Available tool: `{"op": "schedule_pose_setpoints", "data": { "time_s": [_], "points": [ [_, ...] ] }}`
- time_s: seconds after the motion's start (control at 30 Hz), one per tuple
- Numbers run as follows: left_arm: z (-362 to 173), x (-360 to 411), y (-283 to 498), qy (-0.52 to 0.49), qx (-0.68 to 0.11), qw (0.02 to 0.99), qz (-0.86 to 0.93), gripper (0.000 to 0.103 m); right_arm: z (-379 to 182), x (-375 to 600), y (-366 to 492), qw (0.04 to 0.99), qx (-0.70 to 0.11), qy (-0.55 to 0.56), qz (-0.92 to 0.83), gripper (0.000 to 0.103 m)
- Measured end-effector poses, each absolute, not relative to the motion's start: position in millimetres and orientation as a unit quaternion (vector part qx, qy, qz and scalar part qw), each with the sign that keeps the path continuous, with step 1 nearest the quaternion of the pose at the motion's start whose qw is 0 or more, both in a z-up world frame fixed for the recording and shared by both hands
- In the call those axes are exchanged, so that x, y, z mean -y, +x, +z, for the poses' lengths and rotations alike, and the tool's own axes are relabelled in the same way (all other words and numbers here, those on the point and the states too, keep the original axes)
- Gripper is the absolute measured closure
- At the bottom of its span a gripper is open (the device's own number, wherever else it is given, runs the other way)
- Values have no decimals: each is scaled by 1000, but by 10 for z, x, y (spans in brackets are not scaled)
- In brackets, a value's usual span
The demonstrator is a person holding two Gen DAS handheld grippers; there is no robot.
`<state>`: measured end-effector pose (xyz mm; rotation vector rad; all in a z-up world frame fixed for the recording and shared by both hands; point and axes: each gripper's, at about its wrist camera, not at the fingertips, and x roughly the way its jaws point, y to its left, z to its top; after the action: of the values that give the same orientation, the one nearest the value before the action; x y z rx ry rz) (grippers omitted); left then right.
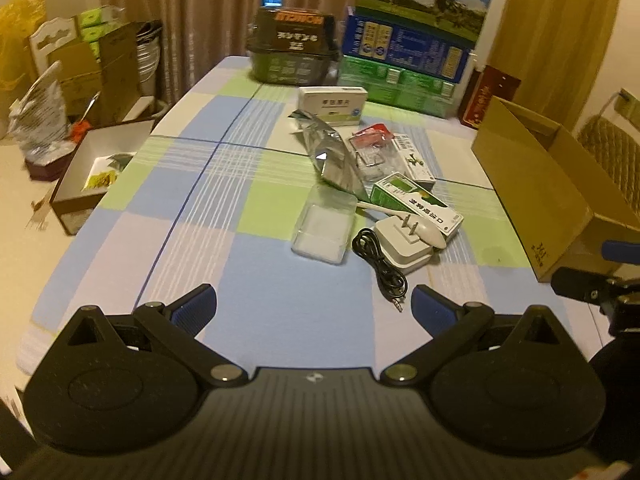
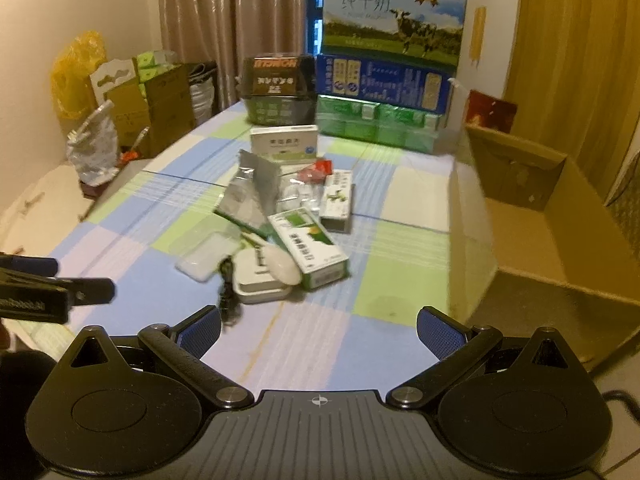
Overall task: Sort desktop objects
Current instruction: 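Grasp the black audio cable with the right tool while the left tool grasps the clear plastic box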
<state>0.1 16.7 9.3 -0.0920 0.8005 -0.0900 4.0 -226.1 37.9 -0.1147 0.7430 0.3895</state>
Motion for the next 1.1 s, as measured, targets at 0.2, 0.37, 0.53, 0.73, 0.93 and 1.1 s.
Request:
{"op": "schedule_pose_setpoints", "data": {
  "time_s": [0.2,0.37,0.53,0.73,0.93,1.1],
  "points": [
    [115,-232,175,13,-373,925,-68,1,210,2020,94,905,-368,-62,206,2],
    [59,-348,433,32,-371,924,-88,1,9,1822,169,900,-367,-61,226,3],
    [-70,-345,677,71,-376,916,-120,1,-223,1675,328,891,-381,-58,239,21],
    [-267,-348,909,80,-385,907,-149,1,-478,1500,488,879,-402,-60,249,39],
    [-393,-384,1059,84,-386,905,-160,1,-685,1329,617,872,-413,-62,254,53],
    [-439,-430,1147,70,-386,905,-164,1,-790,1244,682,871,-417,-68,251,62]
  ]
}}
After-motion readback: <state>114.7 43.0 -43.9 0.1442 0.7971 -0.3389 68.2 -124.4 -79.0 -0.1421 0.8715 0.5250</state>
